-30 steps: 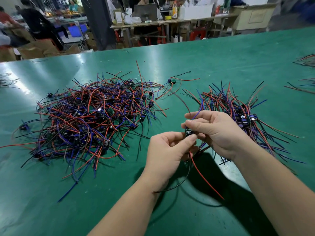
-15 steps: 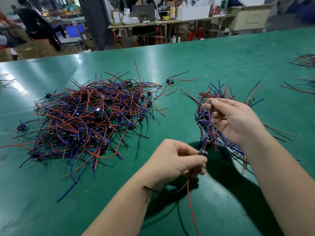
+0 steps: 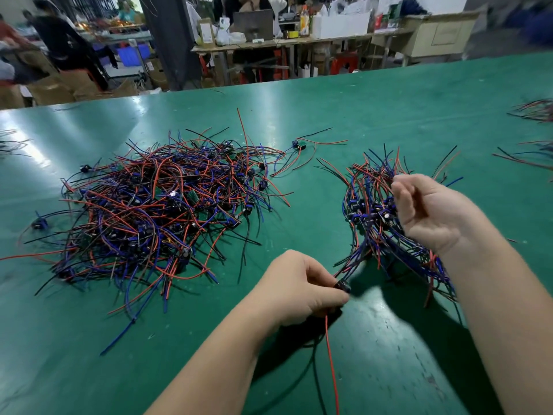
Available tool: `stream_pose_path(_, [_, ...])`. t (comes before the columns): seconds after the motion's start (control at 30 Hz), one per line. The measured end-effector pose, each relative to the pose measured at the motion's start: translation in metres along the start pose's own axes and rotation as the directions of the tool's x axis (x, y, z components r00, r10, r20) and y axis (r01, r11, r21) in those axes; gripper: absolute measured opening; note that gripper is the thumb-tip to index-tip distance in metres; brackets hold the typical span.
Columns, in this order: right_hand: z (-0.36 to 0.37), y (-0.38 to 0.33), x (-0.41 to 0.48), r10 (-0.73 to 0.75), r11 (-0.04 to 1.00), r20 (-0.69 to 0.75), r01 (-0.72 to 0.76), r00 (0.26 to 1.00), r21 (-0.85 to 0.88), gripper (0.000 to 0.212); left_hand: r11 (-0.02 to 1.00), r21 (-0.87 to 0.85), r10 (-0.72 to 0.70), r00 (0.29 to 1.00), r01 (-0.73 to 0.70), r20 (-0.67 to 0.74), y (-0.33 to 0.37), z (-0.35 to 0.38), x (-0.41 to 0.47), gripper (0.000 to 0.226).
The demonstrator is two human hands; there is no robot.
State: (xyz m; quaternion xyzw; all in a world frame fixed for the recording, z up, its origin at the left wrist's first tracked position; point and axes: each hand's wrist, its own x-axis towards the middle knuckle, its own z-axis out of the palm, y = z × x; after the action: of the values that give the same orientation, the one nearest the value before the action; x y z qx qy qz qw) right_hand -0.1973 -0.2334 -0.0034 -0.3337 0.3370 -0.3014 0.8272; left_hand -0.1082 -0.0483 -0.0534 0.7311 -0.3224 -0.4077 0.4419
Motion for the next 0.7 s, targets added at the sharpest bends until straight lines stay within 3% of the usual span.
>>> stream_pose_path(0.1, [-0.004,-0.006,0.004,-0.091,0.992,-0.012,0.091,0.996,0.092,0.017,0.978,-0.208,-0.004,0.998,0.017,0.063,0.003,0.001,-0.001,0.011])
stream_pose_path(0.2, [-0.003,-0.001,0.008,-0.157,0.986,-0.035,0.159,0.987,0.042,0.010,0.866,-0.500,0.030,0.997,0.013,0.077,0.011,0.001,0.001,0.007])
stream_pose_path(0.27, [0.001,0.006,0.007,-0.126,0.989,0.018,0.127,0.992,-0.082,0.011,0.770,-0.637,0.057,0.998,-0.032,0.019,0.015,-0.002,0.003,0.017])
stream_pose_path(0.37, [0.005,0.021,0.000,-0.078,0.892,0.274,0.190,0.959,-0.409,0.017,0.608,-0.790,0.082,0.996,-0.080,-0.038,0.019,-0.011,0.002,0.018])
stream_pose_path(0.47, [0.008,0.035,-0.010,-0.010,0.655,0.560,0.428,0.829,-0.622,0.025,0.466,-0.881,0.090,0.995,-0.086,-0.050,0.020,-0.018,0.001,0.017])
stream_pose_path(0.57, [0.015,0.044,-0.019,0.053,0.659,0.684,0.489,0.727,-0.571,0.030,0.418,-0.902,0.069,0.994,-0.104,-0.082,0.020,-0.019,0.002,0.015])
stream_pose_path(0.7, [0.024,0.056,-0.025,-0.095,0.724,0.680,0.519,0.727,-0.454,0.031,0.491,-0.860,0.022,0.989,-0.141,-0.150,0.019,-0.014,0.004,0.033])
